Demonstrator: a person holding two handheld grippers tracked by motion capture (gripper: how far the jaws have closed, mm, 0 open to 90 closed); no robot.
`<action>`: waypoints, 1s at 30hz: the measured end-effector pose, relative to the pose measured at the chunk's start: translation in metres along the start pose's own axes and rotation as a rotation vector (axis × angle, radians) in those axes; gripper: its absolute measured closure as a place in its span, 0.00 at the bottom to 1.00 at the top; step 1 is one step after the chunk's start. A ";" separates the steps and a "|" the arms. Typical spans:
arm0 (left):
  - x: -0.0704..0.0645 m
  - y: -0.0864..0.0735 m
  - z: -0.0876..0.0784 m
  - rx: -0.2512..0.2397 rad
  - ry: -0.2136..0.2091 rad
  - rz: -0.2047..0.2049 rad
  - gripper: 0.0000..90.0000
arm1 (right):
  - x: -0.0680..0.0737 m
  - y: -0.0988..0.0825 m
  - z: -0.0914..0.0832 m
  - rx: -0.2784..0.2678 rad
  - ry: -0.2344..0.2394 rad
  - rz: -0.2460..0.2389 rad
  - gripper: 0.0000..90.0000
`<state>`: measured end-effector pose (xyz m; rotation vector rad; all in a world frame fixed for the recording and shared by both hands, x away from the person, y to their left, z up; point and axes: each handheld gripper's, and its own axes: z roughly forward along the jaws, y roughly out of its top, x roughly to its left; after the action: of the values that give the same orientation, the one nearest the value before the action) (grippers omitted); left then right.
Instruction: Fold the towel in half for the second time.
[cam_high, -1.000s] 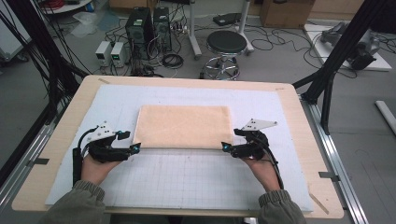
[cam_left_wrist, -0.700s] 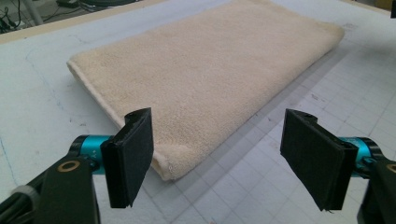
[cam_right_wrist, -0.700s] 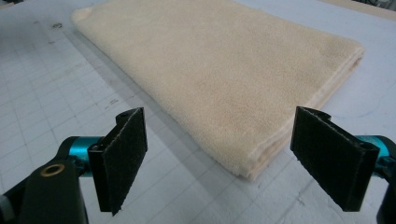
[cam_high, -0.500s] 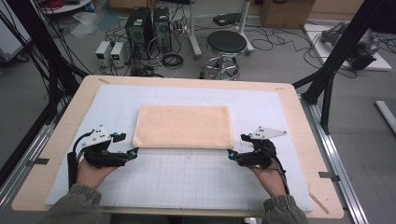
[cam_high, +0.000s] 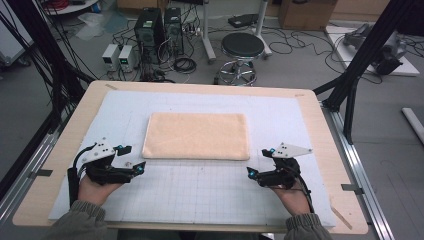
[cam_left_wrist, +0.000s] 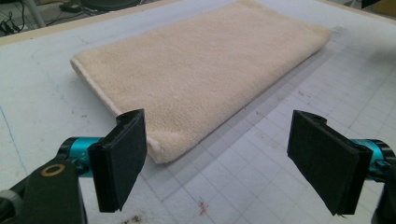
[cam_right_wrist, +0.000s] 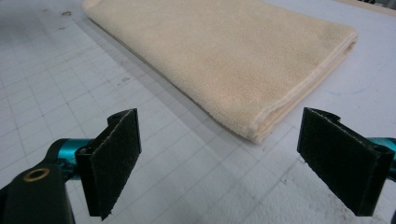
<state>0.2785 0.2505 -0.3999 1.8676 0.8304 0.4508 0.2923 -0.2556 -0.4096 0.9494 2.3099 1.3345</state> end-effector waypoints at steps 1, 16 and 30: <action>-0.001 -0.001 -0.001 -0.002 0.000 -0.002 0.22 | 0.000 -0.001 -0.001 -0.001 -0.001 0.001 0.14; -0.008 -0.008 -0.014 -0.007 0.002 0.001 0.21 | 0.004 -0.014 -0.017 -0.009 -0.004 0.006 0.14; -0.011 -0.017 -0.029 -0.003 0.007 0.007 0.20 | 0.007 -0.026 -0.035 -0.030 -0.016 0.011 0.14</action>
<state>0.2462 0.2658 -0.4018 1.8675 0.8277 0.4624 0.2569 -0.2826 -0.4131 0.9608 2.2698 1.3570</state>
